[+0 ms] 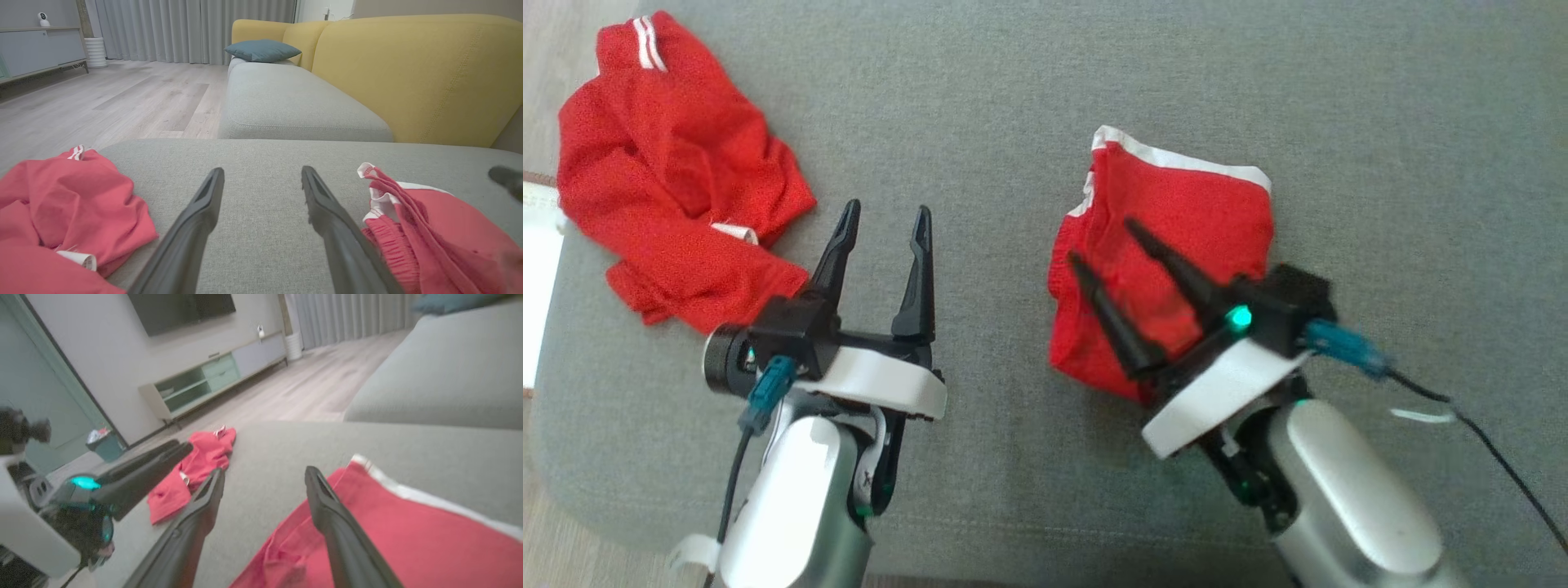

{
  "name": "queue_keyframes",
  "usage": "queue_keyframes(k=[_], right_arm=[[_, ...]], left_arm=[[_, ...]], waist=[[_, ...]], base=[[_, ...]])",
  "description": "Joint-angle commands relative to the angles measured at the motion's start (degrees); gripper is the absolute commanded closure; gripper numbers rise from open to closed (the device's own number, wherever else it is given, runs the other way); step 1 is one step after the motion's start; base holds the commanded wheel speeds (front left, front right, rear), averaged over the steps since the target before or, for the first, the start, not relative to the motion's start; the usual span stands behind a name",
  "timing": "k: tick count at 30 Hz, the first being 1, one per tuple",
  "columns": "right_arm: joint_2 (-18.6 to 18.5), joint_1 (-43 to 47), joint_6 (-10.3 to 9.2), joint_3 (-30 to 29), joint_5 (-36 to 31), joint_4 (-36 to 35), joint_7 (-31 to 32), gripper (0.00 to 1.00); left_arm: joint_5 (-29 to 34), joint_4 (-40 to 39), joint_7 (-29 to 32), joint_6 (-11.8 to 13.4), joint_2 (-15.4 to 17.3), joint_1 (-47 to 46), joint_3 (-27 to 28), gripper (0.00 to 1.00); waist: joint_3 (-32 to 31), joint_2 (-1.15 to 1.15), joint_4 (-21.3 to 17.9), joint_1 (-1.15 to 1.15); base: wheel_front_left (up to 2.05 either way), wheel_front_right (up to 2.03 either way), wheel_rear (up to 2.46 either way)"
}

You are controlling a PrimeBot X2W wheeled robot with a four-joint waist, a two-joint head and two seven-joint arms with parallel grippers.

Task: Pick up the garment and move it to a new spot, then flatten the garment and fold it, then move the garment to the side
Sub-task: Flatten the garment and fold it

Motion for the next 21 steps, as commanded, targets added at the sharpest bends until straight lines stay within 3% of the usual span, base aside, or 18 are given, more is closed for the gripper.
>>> queue_keyframes(k=[1,4,15,21], right_arm=[[0.0,-0.4,0.42,-1.0,-0.6,-3.3,-2.4,0.00],[-0.4,0.6,0.42,-4.0,-1.1,-4.8,-4.4,0.00],[-2.4,10.7,0.42,-26.5,-5.8,-11.5,-5.3,0.00],[-1.9,16.2,0.42,-30.8,-6.9,-13.6,-3.6,0.00]], left_arm=[[-0.3,-1.9,-0.3,0.3,0.6,-0.6,2.1,0.00],[0.0,-2.1,-0.3,0.4,0.7,-0.4,2.3,0.00],[0.8,-3.3,-0.3,1.0,2.2,1.0,3.8,0.00],[1.0,-3.3,-0.3,1.2,3.1,2.6,4.1,0.00]], waist=[[-0.3,0.00,-0.4,0.00],[-0.6,0.00,-0.8,0.00],[-2.1,0.00,-3.6,0.00],[-4.4,0.00,-4.7,0.00]], base=[[0.00,0.00,0.00],[0.00,0.00,0.00],[0.00,0.00,0.00],[0.00,0.00,0.00]])
